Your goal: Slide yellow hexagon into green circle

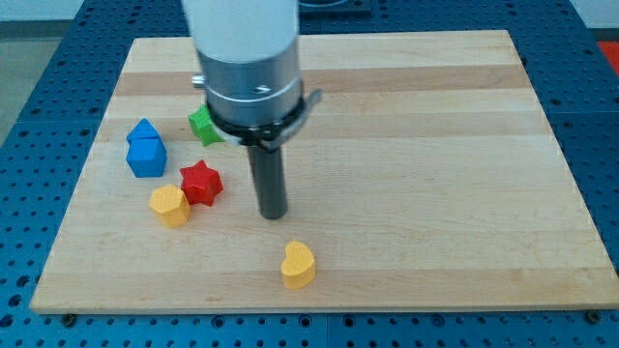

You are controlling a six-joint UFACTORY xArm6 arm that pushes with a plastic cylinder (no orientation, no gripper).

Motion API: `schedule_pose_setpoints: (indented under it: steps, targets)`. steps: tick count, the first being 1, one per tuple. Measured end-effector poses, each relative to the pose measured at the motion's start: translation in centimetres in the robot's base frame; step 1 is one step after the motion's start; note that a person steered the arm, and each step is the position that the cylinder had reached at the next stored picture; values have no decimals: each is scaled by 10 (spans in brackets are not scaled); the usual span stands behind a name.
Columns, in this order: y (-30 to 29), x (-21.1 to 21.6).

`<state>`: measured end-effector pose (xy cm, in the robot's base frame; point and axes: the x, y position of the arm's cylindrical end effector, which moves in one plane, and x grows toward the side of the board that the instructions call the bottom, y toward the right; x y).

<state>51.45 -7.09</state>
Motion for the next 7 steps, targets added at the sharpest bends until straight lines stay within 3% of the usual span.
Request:
schedule_pose_setpoints:
  steps: [1, 3, 5, 7]
  targets:
    - [-37, 9]
    - [-125, 82]
    - [-147, 0]
    - [-126, 16]
